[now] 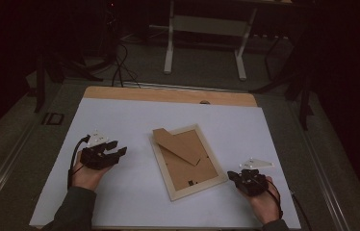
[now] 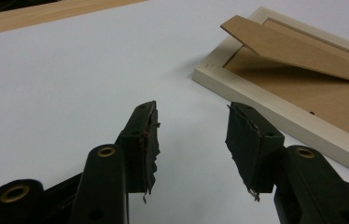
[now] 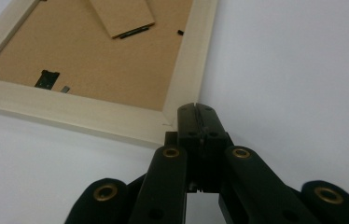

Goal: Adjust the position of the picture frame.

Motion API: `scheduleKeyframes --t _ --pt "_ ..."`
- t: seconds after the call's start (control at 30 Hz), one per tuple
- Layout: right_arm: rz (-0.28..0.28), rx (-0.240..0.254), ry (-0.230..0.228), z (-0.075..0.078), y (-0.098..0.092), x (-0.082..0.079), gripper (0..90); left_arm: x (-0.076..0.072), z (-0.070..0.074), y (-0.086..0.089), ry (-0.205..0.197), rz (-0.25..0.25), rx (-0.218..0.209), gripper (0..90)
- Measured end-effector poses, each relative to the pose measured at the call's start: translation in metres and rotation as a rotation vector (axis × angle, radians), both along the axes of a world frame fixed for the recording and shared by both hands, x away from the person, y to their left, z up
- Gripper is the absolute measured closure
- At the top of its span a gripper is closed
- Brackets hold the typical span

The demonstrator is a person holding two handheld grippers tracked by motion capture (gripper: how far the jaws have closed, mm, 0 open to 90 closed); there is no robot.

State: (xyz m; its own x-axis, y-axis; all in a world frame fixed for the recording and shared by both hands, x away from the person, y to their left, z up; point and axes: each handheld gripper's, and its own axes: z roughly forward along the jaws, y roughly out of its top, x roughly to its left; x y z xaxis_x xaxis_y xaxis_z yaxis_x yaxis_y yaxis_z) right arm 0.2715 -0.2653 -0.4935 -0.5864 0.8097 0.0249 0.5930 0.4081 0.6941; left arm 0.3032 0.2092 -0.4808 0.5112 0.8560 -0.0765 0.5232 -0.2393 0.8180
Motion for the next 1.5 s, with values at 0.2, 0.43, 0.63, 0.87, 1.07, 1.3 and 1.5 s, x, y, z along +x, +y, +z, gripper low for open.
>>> scheduleKeyframes --t 0.2,0.43,0.63,0.87,1.07,1.3,1.5 --pt "0.024 -0.012 -0.011 0.0 0.005 -0.001 89.7 0.01 0.001 -0.003 0.012 -0.031 -0.022 56.6" --pt "0.045 -0.015 -0.005 -0.006 0.009 -0.004 89.7 0.028 0.008 -0.011 0.009 -0.084 -0.007 61.1" --pt "0.059 -0.022 0.006 -0.012 0.012 -0.007 89.8 0.048 0.005 -0.016 0.084 -0.105 -0.056 71.1" --pt "0.068 -0.032 0.024 -0.018 0.014 -0.011 89.7 0.059 -0.001 -0.019 0.079 -0.075 -0.027 79.1" --pt "0.079 -0.039 0.029 -0.022 0.019 -0.012 89.8 0.072 -0.007 -0.018 0.086 -0.072 -0.05 90.0" --pt "0.1 -0.059 0.021 -0.023 0.025 -0.016 89.8 0.085 -0.017 -0.028 0.107 -0.085 -0.021 90.0" --pt "0.102 -0.063 0.015 -0.024 0.024 -0.016 89.8 0.093 -0.023 -0.035 0.119 -0.054 -0.042 90.0"
